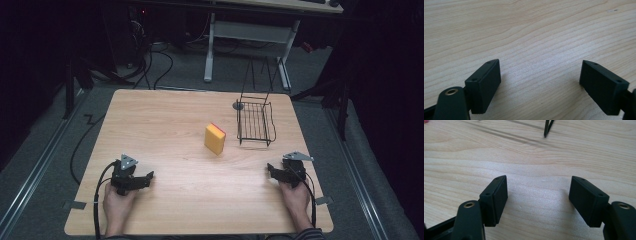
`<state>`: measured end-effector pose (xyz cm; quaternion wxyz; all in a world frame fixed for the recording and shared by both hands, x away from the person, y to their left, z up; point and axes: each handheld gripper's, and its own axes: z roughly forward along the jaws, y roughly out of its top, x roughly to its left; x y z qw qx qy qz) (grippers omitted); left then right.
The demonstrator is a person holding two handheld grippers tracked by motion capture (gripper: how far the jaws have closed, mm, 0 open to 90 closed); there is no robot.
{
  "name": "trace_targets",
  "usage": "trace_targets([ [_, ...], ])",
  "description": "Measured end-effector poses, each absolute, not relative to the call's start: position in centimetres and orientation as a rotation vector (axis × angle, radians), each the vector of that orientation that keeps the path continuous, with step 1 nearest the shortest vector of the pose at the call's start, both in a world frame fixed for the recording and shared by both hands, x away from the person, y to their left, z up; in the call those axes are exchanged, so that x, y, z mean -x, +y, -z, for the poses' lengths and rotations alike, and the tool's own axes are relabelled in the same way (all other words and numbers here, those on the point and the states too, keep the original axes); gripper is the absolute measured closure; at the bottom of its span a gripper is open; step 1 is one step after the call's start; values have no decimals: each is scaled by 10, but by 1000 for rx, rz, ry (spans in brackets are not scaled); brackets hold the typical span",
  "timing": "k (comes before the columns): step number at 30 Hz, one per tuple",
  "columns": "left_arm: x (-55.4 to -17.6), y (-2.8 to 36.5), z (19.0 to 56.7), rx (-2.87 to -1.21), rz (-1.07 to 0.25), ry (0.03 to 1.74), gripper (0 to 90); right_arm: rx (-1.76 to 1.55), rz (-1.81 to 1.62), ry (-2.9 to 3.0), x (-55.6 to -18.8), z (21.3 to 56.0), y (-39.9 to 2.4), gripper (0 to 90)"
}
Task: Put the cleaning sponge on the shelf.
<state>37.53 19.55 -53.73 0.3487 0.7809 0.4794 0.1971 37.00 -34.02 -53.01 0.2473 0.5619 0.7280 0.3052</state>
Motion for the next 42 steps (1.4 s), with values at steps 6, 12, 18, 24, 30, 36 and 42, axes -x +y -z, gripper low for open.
trace_targets([
  [6,-375,195,537,-2027,-513,1241,179,-1518,-838,2002,-370,530,-340,279],
  [12,-375,195,537,-2030,-519,1241,179,-1529,-831,2005,-369,530,-340,284],
  [18,-375,195,537,-2028,-516,1243,180,-1533,-822,2016,-368,529,-340,286],
  [24,-375,195,537,-2027,-513,1242,179,-1516,-843,1994,-363,524,-339,341],
  [30,-375,195,537,-2027,-513,1242,179,-1488,-916,1971,-357,512,-340,358],
  [36,-375,195,537,-2028,-513,1242,179,-1459,-1008,1959,-350,494,-336,363],
  [42,-375,195,537,-2027,-513,1242,179,-1391,-1079,1976,-349,481,-324,362],
])
